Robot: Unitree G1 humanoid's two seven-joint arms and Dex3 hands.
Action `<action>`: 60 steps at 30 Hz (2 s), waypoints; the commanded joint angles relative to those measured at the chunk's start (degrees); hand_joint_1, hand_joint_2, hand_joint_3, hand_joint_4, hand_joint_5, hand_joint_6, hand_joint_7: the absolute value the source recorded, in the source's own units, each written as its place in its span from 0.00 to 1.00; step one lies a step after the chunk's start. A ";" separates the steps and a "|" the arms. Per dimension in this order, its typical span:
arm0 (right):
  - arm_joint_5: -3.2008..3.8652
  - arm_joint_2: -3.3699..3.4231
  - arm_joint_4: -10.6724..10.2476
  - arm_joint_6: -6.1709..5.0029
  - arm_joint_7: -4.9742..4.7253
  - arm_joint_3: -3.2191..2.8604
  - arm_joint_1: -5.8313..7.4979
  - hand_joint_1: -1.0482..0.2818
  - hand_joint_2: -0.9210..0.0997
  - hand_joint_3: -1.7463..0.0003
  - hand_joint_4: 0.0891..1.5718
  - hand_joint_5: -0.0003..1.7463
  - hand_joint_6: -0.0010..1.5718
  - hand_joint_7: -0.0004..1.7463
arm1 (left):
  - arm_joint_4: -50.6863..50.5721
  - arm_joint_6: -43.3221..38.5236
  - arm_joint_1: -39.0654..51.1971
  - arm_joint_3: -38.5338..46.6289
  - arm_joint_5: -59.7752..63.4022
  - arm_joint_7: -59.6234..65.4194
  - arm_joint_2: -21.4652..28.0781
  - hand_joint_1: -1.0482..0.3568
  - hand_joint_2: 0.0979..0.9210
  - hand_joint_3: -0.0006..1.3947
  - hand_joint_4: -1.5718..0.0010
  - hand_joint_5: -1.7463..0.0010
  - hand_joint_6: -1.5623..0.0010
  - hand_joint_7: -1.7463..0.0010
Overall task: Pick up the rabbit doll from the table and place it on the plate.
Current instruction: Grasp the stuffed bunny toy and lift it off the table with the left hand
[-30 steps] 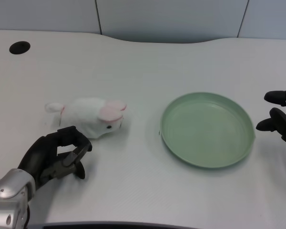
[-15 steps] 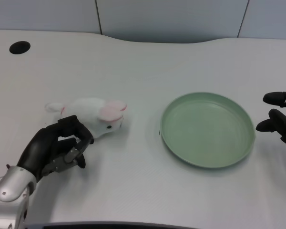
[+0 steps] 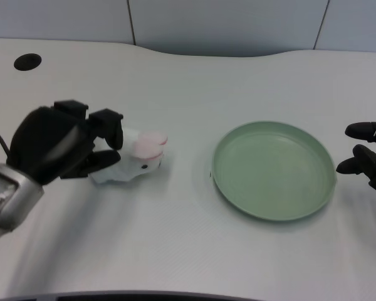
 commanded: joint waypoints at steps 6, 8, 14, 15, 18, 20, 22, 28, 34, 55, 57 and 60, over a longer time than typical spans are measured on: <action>0.31 -0.65 0.45 0.09 -0.09 -0.41 -0.25 0.58 0.00 0.74 0.09 0.86 0.18 0.64 | 1.39 6.96 -7.11 -5.74 3.86 -4.70 2.82 0.18 0.99 0.11 0.89 0.69 0.82 0.83; 0.30 -0.52 0.27 0.41 -0.41 -0.39 -0.28 0.58 0.00 0.74 0.09 0.86 0.19 0.64 | 2.30 9.23 -9.64 -6.86 2.86 -12.36 2.32 0.09 1.00 0.09 0.97 0.87 0.90 0.96; 0.13 -0.51 -0.23 0.69 -0.70 -0.23 -0.09 0.59 0.00 0.74 0.09 0.86 0.19 0.64 | 6.65 11.66 -13.62 -9.01 0.49 -21.34 0.33 0.03 1.00 0.13 1.00 0.99 0.98 0.99; 0.06 -0.51 -0.46 0.75 -0.79 -0.16 0.03 0.59 0.00 0.74 0.09 0.86 0.19 0.64 | 10.27 11.91 -15.74 -9.83 -0.19 -23.76 -1.11 0.01 1.00 0.13 1.00 0.99 0.99 1.00; 0.02 -0.53 -0.79 0.88 -0.94 -0.05 0.18 0.59 0.00 0.74 0.09 0.86 0.18 0.64 | 15.52 11.74 -18.80 -11.33 -1.39 -26.05 -2.72 0.00 1.00 0.13 1.00 1.00 1.00 1.00; 0.03 -0.53 -0.88 0.94 -0.98 -0.02 0.22 0.59 0.00 0.74 0.09 0.85 0.18 0.64 | 16.67 11.47 -19.46 -11.93 -1.84 -25.84 -2.82 0.00 1.00 0.13 1.00 1.00 1.00 1.00; 0.04 -0.53 -0.92 0.97 -1.00 -0.01 0.24 0.59 0.00 0.74 0.10 0.85 0.18 0.64 | 17.35 11.28 -19.84 -12.35 -2.12 -25.60 -2.85 0.00 1.00 0.13 1.00 1.00 1.00 1.00; 0.24 -0.16 -0.95 -0.62 -0.51 -0.25 0.98 0.59 0.00 0.74 0.11 0.86 0.20 0.64 | 33.37 16.10 -26.78 -14.65 -4.23 -30.52 -11.20 0.00 0.99 0.05 1.00 1.00 1.00 1.00; 0.94 -0.24 -4.60 2.63 -0.95 -0.29 2.65 0.58 0.00 0.74 0.10 0.86 0.18 0.64 | 37.90 19.55 -29.08 -16.72 -4.64 -33.01 -14.97 0.00 0.97 0.03 0.98 0.99 0.98 0.99; 3.10 0.16 -14.13 4.98 -0.60 -0.37 9.87 0.60 0.00 0.73 0.06 0.88 0.18 0.66 | 41.25 24.30 -26.33 -25.91 -0.43 -21.77 -16.75 0.15 0.76 0.00 0.82 0.95 0.83 0.97; 3.14 0.12 -14.71 5.30 -0.87 -0.34 10.22 0.60 0.00 0.74 0.07 0.88 0.18 0.66 | 41.37 24.22 -26.29 -26.57 0.05 -20.64 -16.72 0.17 0.75 0.00 0.80 0.95 0.81 0.98; 3.33 -0.01 -15.70 5.68 -1.02 -0.38 11.03 0.60 0.00 0.74 0.07 0.88 0.18 0.66 | 41.50 24.19 -26.18 -27.51 0.67 -19.05 -16.89 0.18 0.76 0.00 0.78 0.95 0.78 0.98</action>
